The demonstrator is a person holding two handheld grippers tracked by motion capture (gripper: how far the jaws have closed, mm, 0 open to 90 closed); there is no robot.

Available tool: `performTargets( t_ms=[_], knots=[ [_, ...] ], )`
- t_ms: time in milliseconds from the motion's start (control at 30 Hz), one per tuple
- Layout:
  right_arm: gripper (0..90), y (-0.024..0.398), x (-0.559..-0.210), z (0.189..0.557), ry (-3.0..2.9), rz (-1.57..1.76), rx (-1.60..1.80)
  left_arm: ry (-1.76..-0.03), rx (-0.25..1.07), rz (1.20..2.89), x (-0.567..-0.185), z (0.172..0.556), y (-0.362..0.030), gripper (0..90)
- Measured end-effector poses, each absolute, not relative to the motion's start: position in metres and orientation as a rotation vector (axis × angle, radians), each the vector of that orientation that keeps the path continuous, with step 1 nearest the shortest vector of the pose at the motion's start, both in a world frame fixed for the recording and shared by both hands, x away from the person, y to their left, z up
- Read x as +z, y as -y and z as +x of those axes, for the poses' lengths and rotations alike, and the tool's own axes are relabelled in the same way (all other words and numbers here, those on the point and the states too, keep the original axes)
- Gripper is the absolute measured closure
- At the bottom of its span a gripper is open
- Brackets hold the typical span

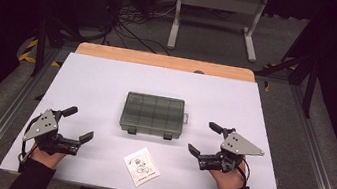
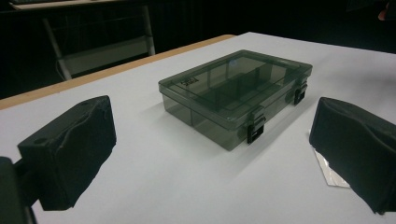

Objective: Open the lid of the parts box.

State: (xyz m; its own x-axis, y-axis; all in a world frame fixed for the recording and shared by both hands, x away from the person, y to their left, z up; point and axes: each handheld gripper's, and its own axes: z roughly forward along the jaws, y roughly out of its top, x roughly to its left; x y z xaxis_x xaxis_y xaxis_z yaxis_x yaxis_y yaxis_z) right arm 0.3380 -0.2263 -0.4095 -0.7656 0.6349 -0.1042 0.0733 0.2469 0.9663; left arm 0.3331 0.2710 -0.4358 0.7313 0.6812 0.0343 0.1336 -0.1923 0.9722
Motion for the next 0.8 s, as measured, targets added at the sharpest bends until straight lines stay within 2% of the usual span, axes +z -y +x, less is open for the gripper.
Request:
performTargets(
  t_ms=[800],
  knots=[
    [4.1,0.2234,-0.4104,0.3396,-2.048,0.634,1.554,-0.651,0.569,1.698,-0.4355,0.3344,-0.2731,0.3]
  ],
)
